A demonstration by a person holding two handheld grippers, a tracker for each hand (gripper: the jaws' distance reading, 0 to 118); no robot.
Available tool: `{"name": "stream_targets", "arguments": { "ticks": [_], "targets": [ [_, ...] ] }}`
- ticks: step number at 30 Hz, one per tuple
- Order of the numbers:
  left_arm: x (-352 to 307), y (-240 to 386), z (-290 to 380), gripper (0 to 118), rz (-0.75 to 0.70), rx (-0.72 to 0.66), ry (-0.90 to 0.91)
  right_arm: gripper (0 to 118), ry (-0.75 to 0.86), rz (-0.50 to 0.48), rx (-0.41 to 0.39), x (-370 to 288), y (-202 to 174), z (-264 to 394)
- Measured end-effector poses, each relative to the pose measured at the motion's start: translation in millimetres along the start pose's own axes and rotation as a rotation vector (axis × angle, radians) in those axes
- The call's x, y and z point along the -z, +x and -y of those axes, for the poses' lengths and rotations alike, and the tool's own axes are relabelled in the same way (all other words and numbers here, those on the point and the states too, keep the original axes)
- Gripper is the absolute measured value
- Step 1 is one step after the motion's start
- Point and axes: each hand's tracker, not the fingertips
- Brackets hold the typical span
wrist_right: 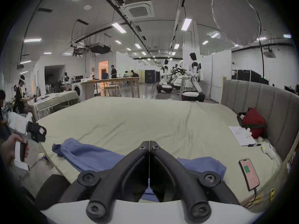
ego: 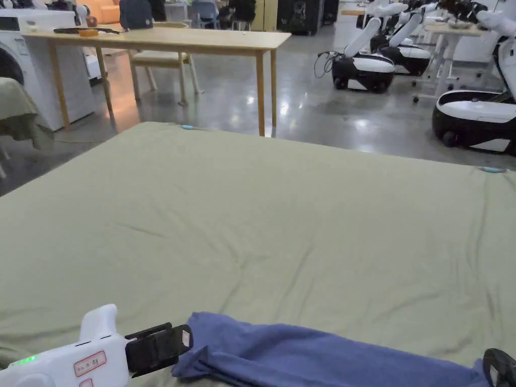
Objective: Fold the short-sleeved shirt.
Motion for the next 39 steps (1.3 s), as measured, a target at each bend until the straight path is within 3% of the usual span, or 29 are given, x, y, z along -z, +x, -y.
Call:
{"name": "stream_targets", "arguments": {
  "ticks": [3, 6, 8, 10, 11, 13, 14, 15, 16, 17, 18, 19, 21, 23, 24, 27, 32, 36, 39],
  "targets": [
    [28.6, -53.6, -1.3, 118, 0.164, -0.249, -0.093, 1, -0.004, -0.006, 0.022, 0.1, -7.0, 1.1],
    [68.2, -50.8, 19.7, 118, 0.393, -0.444, -0.174, 1, -0.005, -0.003, 0.025, 0.0, -12.6, 1.0],
    [67.6, -13.4, 21.8, 118, 0.504, -0.407, -0.126, 1, -0.007, 0.0, 0.03, 0.5, -14.0, -0.4],
    [88.7, 10.2, 30.2, 118, 0.564, -0.443, -0.229, 1, -0.007, 0.007, 0.035, 0.0, -15.3, -3.1],
    [94.6, 24.2, 34.0, 118, 0.557, -0.411, -0.23, 1, -0.004, 0.01, 0.037, -0.1, -15.8, -3.8],
    [118.2, -7.2, 10.9, 113, 0.453, -0.313, -0.194, 1, 0.0, 0.021, 0.042, 0.1, -17.0, -5.6],
    [119.0, -8.0, 6.4, 97, 0.422, -0.311, -0.172, 1, 0.002, 0.026, 0.045, 0.0, -17.1, -6.0],
    [120.6, -10.6, 2.0, 37, 0.386, -0.321, -0.164, 1, 0.003, 0.027, 0.048, -0.3, -17.3, -6.2],
    [120.4, 1.6, 19.2, 5, 0.278, -0.324, -0.191, 1, 0.004, 0.026, 0.052, -0.2, -17.5, -6.1],
    [120.3, 0.8, 23.5, 4, 0.147, -0.28, -0.207, 1, 0.002, 0.027, 0.054, 0.5, -18.2, -5.9],
    [120.2, -7.3, 22.4, 4, 0.135, -0.245, -0.185, 1, -0.003, 0.027, 0.053, 2.0, -18.4, -4.8],
    [118.4, -6.4, 21.9, 4, 0.26, -0.305, -0.145, 1, -0.008, 0.027, 0.05, 3.3, -19.5, -4.4],
    [104.3, 17.9, 29.2, 4, 0.212, -0.306, -0.107, 1, -0.013, 0.026, 0.048, 3.5, -20.6, -4.2],
    [92.5, 23.6, 20.2, 4, 0.127, -0.226, -0.053, 1, -0.012, 0.021, 0.049, 3.3, -22.1, -5.4],
    [93.5, -13.0, -9.6, 4, 0.092, -0.184, -0.028, 1, -0.013, 0.018, 0.048, 3.3, -22.3, -5.6],
    [75.6, -3.8, -37.7, 4, -0.016, -0.004, 0.0, 1, -0.011, 0.014, 0.041, 2.7, -22.3, -5.8],
    [54.8, 110.6, -24.2, 4, -0.188, 0.532, 0.062, 1, -0.006, 0.013, 0.03, 0.6, -19.3, -3.3],
    [84.8, 201.3, 20.9, 4, -0.123, 0.83, 0.016, 1, -0.006, 0.013, 0.005, -4.4, -16.2, 1.3],
    [127.2, 249.3, 72.0, 4, -0.166, 1.014, -0.097, 1, -0.003, 0.022, -0.01, -10.7, -8.8, 4.1]
  ]
}}
